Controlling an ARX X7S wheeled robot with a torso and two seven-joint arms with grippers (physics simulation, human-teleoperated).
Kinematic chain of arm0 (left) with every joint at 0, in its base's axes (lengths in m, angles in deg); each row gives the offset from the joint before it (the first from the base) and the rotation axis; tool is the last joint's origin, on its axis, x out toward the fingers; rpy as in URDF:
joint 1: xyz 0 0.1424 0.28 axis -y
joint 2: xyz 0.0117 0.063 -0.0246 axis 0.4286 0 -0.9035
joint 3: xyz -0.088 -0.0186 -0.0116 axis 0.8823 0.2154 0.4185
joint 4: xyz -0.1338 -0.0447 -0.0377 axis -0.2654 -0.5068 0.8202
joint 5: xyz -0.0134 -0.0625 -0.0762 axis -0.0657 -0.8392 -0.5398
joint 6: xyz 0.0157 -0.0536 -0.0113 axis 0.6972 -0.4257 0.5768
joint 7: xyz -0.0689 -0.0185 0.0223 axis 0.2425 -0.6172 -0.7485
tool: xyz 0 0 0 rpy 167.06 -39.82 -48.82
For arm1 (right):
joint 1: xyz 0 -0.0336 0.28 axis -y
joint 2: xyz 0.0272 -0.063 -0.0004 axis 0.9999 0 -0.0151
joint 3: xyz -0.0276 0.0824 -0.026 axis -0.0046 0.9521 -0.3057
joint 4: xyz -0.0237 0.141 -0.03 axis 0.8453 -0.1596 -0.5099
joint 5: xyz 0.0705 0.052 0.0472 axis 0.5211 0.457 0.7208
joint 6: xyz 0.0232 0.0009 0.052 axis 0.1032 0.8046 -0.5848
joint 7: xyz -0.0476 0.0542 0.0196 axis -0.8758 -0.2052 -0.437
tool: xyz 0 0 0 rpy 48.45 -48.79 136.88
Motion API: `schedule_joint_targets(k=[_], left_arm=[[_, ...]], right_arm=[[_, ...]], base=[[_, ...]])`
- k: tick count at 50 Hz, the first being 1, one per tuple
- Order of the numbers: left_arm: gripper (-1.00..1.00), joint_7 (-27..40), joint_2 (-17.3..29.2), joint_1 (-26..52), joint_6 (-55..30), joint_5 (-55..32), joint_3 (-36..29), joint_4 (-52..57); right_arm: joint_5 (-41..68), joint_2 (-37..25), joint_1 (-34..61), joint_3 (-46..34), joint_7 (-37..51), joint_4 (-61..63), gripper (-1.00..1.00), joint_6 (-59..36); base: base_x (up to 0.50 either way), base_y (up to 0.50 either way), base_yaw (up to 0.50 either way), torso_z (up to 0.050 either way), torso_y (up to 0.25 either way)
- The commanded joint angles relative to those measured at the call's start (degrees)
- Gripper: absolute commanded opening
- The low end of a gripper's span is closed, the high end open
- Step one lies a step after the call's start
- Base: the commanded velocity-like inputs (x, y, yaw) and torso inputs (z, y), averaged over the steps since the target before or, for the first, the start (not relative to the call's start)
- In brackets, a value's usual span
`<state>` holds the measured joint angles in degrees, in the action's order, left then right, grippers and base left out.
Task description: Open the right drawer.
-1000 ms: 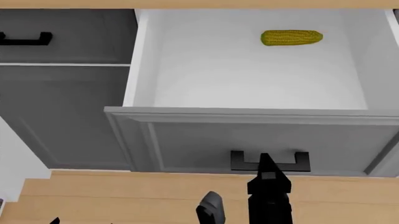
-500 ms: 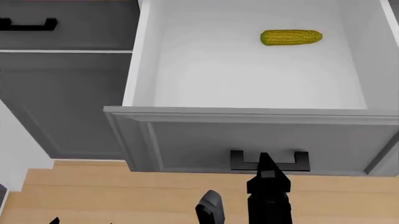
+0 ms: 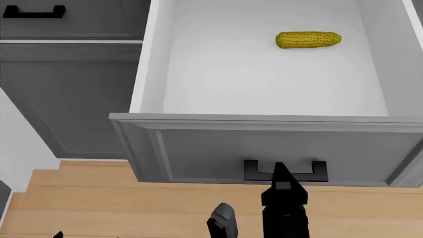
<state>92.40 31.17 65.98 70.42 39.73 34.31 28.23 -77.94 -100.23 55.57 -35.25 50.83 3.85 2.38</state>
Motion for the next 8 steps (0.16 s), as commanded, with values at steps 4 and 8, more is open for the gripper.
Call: schedule_joint_targets(k=[4,8], left_arm=[[1.00,0.1,0.1,0.0,0.2,-0.1,-0.2,0.0],[1.00,0.1,0.2,-0.1,0.3,-0.3,-0.1,0.0]], right_arm=[[-3.9,0.9,-0.7,-0.1,1.3,0.8,-1.00,-0.5],[-4.1,1.0,-0.6,-0.3,1.2,1.0,-1.00,-0.8]], base=[[-0.13,0.00,0.00,0.000,0.000],[-0.13,0.00,0.00,0.000,0.000]])
